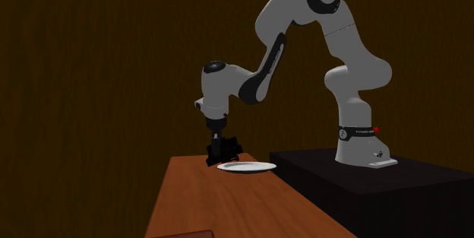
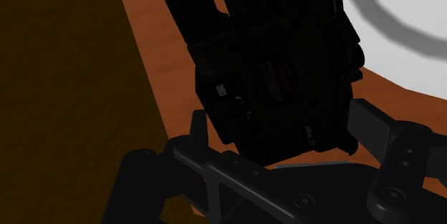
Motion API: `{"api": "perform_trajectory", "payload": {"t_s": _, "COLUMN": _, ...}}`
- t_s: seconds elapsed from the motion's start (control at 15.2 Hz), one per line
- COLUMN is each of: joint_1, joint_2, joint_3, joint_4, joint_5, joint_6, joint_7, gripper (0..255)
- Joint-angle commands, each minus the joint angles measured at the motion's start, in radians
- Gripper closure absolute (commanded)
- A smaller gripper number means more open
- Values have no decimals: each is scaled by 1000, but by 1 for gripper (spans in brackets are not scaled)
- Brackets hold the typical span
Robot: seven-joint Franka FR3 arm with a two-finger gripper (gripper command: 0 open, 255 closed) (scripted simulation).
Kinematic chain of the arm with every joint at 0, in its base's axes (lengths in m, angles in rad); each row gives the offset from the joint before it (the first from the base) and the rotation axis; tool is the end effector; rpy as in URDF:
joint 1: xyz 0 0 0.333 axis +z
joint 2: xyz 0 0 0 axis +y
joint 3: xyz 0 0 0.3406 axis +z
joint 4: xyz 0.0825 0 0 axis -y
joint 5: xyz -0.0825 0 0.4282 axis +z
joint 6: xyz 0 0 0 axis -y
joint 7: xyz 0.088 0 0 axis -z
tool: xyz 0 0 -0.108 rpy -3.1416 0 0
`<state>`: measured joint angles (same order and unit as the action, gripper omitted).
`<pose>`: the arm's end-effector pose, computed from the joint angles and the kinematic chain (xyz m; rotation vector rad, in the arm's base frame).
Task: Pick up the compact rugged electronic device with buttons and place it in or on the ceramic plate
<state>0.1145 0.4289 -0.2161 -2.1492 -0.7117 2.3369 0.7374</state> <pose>0.5756 -0.0730 0.1735 2.5353 -0.3332 -0.0793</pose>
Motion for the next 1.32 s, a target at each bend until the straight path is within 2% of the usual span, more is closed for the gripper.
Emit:
{"api": "perform_trajectory", "payload": {"t_s": 0.0, "joint_1": -13, "joint_2": 38, "joint_3": -3, "joint_4": -14, "joint_5": -8, "joint_6": 37, "joint_7": -1, "gripper": 255}}
{"api": "perform_trajectory", "payload": {"t_s": 1.12, "joint_1": -10, "joint_2": -155, "joint_3": 11, "joint_4": -35, "joint_5": 40, "joint_6": -114, "joint_7": -108, "gripper": 255}}
{"api": "perform_trajectory", "payload": {"t_s": 1.25, "joint_1": 19, "joint_2": -185, "joint_3": 30, "joint_4": -66, "joint_5": 47, "joint_6": -138, "joint_7": -70, "gripper": 255}}
